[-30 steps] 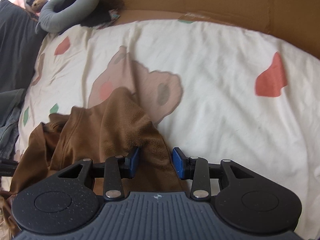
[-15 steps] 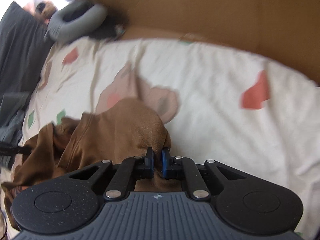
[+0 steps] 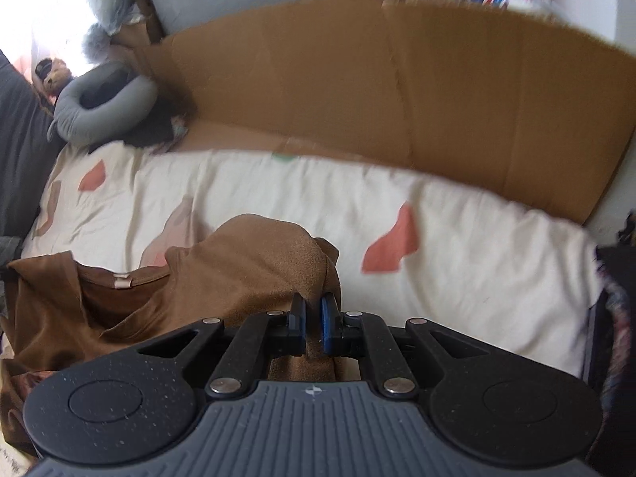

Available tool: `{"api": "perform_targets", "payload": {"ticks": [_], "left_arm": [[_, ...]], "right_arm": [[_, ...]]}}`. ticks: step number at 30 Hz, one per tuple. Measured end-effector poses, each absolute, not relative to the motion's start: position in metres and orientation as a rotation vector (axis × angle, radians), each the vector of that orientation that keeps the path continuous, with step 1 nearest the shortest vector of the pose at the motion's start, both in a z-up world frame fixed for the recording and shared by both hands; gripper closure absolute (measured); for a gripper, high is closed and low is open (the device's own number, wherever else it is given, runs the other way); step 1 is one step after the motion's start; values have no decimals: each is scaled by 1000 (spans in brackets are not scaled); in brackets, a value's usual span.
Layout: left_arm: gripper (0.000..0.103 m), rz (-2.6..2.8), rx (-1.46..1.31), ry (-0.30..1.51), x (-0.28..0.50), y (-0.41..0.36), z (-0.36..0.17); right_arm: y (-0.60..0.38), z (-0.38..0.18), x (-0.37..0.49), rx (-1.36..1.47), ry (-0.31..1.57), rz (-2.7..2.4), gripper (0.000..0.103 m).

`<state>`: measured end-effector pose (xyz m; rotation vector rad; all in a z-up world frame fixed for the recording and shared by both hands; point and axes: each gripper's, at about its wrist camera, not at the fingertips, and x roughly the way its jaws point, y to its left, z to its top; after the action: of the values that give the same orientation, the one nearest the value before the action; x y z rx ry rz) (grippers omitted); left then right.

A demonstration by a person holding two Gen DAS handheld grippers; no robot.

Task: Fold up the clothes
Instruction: 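Grasp the brown T-shirt hem with both tools and lift it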

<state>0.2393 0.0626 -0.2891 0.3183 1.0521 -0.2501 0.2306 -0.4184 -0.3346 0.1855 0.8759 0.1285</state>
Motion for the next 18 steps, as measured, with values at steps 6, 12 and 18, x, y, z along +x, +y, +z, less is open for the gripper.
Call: {"api": "perform_targets", "payload": {"ticks": [6, 12, 18], "left_arm": [[100, -251, 364, 973, 263, 57, -270], [100, -253, 384, 910, 286, 45, -262], [100, -273, 417, 895, 297, 29, -287]], "right_arm": [[-429, -305, 234, 170, 786, 53, 98], [-427, -285, 243, 126, 726, 5, 98], [-427, -299, 252, 123, 759, -17, 98]]}}
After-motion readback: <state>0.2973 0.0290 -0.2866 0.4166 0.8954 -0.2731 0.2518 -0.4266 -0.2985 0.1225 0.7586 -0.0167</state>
